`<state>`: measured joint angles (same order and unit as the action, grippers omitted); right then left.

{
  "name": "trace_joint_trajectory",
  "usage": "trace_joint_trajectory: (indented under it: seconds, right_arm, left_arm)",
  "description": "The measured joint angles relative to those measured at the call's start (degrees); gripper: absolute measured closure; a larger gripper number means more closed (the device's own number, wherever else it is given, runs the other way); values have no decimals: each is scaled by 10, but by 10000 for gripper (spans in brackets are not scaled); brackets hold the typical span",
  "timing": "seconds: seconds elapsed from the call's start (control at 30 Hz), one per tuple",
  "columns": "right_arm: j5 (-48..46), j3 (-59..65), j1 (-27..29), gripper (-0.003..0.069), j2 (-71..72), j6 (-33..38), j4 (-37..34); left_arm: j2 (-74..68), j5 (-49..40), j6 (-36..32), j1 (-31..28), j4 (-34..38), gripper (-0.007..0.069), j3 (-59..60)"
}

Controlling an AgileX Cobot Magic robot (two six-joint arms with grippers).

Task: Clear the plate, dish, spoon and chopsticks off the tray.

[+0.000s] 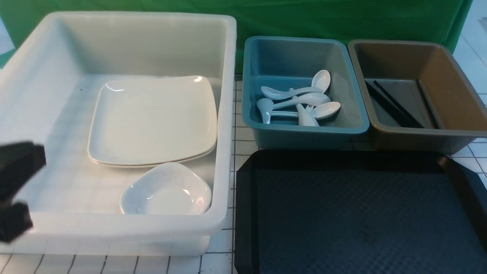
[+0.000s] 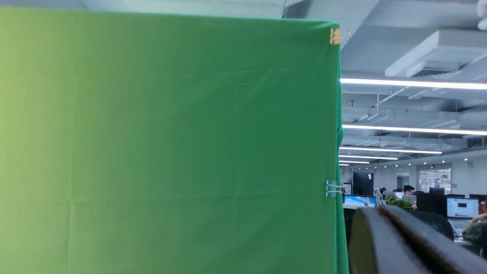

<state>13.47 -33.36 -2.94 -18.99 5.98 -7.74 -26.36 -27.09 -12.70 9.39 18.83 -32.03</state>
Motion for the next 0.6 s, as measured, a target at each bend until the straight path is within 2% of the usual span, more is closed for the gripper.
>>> trace_joint_trajectory:
  seconds: [0.13,0.27,0.6]
  right_arm:
    - [2,0,0,631,0,0,0]
    - [2,0,0,627,0,0,0]
    - [2,0,0,605,0,0,0]
  left_arm:
    - [36,58,0,0,9,650,62]
    - [41,87,0,0,13,648,71]
    - [42,96,0,0,12,648,71]
